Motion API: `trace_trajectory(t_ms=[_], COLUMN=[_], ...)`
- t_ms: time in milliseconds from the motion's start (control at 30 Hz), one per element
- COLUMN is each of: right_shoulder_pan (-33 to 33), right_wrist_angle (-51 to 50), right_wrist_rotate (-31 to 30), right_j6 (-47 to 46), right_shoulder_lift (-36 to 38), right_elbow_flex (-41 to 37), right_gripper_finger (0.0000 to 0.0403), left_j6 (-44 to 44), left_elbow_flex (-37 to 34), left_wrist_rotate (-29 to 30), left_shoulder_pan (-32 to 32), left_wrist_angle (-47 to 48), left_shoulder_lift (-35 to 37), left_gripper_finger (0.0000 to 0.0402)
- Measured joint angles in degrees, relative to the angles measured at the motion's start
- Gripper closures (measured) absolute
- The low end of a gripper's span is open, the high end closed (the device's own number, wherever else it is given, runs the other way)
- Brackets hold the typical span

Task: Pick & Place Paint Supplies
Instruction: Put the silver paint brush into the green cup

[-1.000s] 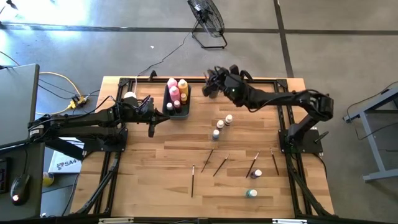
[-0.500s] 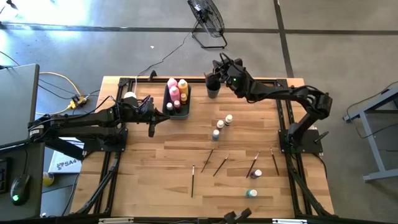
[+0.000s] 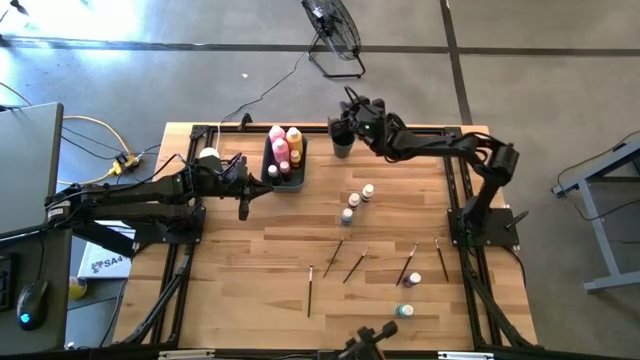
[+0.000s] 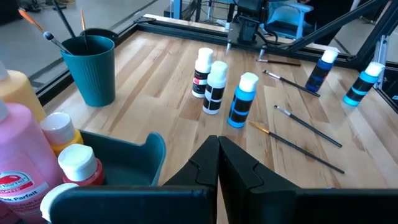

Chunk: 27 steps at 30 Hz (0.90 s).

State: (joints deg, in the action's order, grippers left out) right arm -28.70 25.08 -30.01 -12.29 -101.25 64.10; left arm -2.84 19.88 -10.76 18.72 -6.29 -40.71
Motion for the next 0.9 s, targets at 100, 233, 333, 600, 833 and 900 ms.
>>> trace_trajectory(t_ms=[100, 233, 333, 600, 833, 900], right_shoulder_pan=[-0.4, -0.4, -0.4, -0.3, -0.3, -0.3], right_wrist_angle=[0.1, 0.5, 0.3, 0.3, -1.5, -1.8], right_wrist_rotate=[0.0, -1.0, -1.2, -0.2, 0.3, 0.1], right_j6=[-0.2, -0.2, -0.2, 0.0, -0.1, -0.9], right_shoulder_lift=[-1.6, -3.1, -3.6, -3.7, -3.7, -3.7], right_elbow_flex=[0.0, 0.0, 0.0, 0.0, 0.0, 0.0], right_gripper_finger=[0.04, 0.04, 0.04, 0.04, 0.04, 0.0399], left_j6=[0.0, 0.0, 0.0, 0.0, 0.0, 0.0], left_elbow_flex=[0.0, 0.0, 0.0, 0.0, 0.0, 0.0], left_wrist_rotate=[0.0, 0.0, 0.0, 0.0, 0.0, 0.0], left_shoulder_pan=[0.0, 0.0, 0.0, 0.0, 0.0, 0.0], left_wrist_angle=[0.0, 0.0, 0.0, 0.0, 0.0, 0.0], left_shoulder_lift=[0.0, 0.0, 0.0, 0.0, 0.0, 0.0], left_gripper_finger=[0.0398, 0.0398, 0.0398, 0.0398, 0.0398, 0.0398])
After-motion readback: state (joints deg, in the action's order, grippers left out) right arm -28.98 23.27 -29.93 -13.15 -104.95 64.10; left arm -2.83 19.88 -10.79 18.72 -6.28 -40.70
